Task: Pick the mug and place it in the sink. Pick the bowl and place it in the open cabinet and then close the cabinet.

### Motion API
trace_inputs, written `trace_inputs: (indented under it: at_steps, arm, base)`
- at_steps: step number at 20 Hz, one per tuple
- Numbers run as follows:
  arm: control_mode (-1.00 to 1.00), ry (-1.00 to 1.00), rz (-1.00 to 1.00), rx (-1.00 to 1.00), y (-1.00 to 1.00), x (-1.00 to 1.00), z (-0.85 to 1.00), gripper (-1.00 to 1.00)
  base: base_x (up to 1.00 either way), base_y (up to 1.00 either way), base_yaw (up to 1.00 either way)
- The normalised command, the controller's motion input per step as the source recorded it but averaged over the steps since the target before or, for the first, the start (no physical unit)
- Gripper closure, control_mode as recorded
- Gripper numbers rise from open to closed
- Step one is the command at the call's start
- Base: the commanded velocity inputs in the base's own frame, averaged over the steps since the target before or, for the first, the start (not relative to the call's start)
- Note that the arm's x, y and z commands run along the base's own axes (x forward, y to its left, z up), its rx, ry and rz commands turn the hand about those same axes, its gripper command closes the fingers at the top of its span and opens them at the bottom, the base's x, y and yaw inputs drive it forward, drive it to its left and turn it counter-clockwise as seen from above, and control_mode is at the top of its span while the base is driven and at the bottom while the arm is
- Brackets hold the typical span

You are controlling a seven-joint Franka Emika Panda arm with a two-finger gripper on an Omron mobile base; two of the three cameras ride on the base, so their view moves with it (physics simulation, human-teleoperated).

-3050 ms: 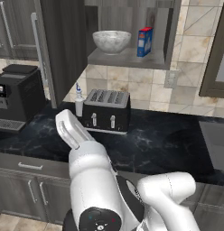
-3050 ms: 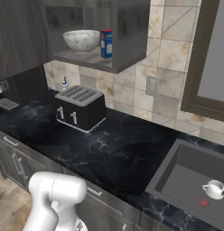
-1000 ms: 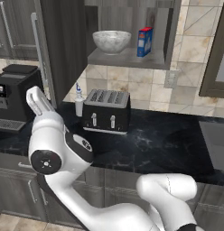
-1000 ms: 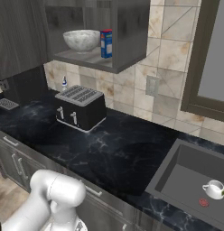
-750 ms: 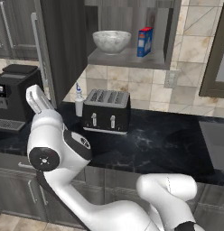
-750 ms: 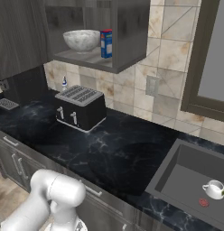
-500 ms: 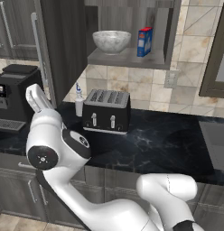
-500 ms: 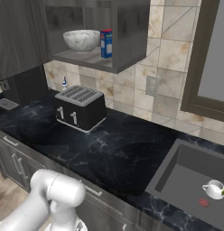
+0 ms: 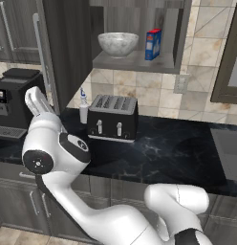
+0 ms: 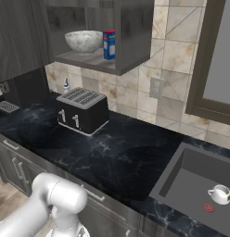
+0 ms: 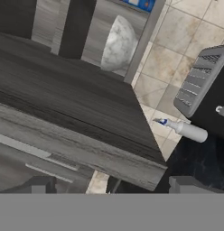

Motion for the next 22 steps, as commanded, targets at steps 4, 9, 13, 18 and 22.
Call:
trace_inputs:
  at_steps: [4,9,13,18,22]
  arm:
    - [-1.0,-0.02,-0.04,0.0,0.0,0.22,0.0,-1.0]
    - [-1.0,-0.04,-0.04,0.01,0.0,0.02,0.0,-1.0]
    - [-1.0,-0.07,-0.04,0.02,0.0,0.0,0.0,-1.0]
    - [-1.0,-0.08,-0.06,0.04,0.0,0.0,0.0,-1.0]
    - [-1.0,-0.06,-0.07,0.05,0.0,0.0,0.0,-1.0]
  base:
    - [0.0,0.0,0.0]
    - [0.0,0.0,0.0]
    - [0.0,0.0,0.0]
    - [0.0,0.0,0.0]
    - [0.0,0.0,0.0]
